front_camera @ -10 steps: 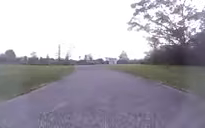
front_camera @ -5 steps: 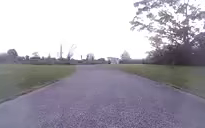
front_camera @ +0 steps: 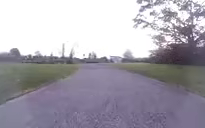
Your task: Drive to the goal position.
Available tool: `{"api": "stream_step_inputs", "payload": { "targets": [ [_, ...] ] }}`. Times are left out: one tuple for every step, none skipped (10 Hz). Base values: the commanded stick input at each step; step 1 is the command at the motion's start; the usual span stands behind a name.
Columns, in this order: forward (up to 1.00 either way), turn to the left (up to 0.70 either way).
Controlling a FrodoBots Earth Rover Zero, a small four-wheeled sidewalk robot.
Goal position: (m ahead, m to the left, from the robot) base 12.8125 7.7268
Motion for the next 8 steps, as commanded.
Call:
{"api": "stream_step_inputs", "payload": {
  "targets": [
    [0.85,0.00],
    [0.85,0.00],
    [0.85,-0.34],
    [0.85,-0.34],
    [0.85,-0.34],
    [0.85,0.00],
    [0.85,0.00],
    [0.85,0.00]
  ]
}}
